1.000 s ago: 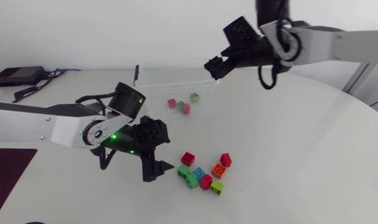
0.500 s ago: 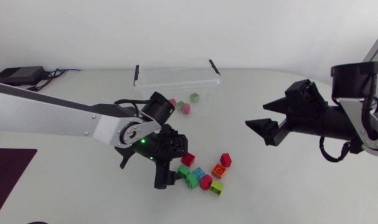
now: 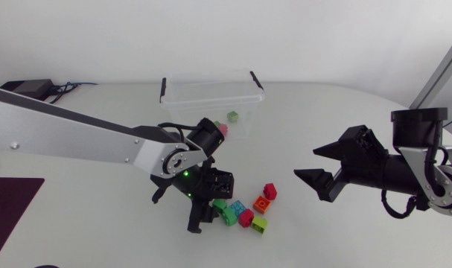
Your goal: Pick up the duplo bricks and place them in the container
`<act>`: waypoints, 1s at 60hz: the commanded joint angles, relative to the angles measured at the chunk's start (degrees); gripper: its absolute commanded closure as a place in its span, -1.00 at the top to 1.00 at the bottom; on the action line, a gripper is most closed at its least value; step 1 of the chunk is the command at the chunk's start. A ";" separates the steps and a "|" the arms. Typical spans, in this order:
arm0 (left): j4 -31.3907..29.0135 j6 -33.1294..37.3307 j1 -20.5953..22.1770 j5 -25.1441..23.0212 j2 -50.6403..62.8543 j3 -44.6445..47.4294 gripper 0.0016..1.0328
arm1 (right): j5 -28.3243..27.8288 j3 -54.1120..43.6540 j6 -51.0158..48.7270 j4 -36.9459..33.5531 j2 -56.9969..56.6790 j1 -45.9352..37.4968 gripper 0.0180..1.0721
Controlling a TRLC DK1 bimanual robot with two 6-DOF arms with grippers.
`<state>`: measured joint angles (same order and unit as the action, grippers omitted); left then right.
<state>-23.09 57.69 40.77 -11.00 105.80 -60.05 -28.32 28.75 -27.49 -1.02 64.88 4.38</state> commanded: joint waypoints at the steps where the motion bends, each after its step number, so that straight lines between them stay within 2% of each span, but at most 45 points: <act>1: -0.64 1.55 0.97 0.37 1.87 -1.30 -0.21 | -0.16 -1.42 -1.26 0.84 0.51 -0.25 0.91; 4: -0.73 1.55 1.24 0.37 1.96 -1.38 -0.42 | 0.28 -1.33 -1.26 0.66 1.56 0.01 0.91; 6: -0.73 1.46 1.41 0.37 1.96 -1.30 -0.65 | 1.07 -1.24 -1.26 0.66 2.44 0.36 0.91; 8: -0.73 1.28 1.59 0.63 1.96 -1.30 -0.72 | 1.68 -0.98 -1.17 0.49 3.50 0.80 0.91; 24: -2.48 0.49 1.41 0.90 -1.91 0.46 -0.75 | 9.68 3.33 3.14 -3.11 9.30 10.65 0.90; 31: -3.28 -0.04 -0.08 0.90 -6.48 1.25 -0.75 | 11.70 5.79 5.16 -4.52 12.37 13.64 0.89; 36: -3.98 -0.47 -1.40 0.90 -10.26 1.43 -0.75 | 13.90 7.99 7.18 -5.93 15.01 16.10 0.80; 46: -3.28 -1.79 -5.88 0.72 -16.77 -0.24 -0.75 | 18.74 10.80 10.70 -7.25 20.37 20.05 0.72; 51: 0.33 -4.87 -9.13 0.55 -18.44 -2.00 -0.75 | 20.23 11.59 12.10 -7.33 23.01 20.84 0.72; 55: 6.13 -8.91 -11.68 0.55 -18.61 -2.88 -0.74 | 21.46 12.56 13.60 -7.86 25.12 21.46 0.64; 60: 9.82 -11.99 -13.26 0.46 -18.52 -3.76 -0.74 | 22.51 13.43 14.83 -8.56 26.88 21.72 0.63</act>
<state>-15.55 49.78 28.95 -10.20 88.20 -61.73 -6.98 40.60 -15.29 -8.56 89.71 25.54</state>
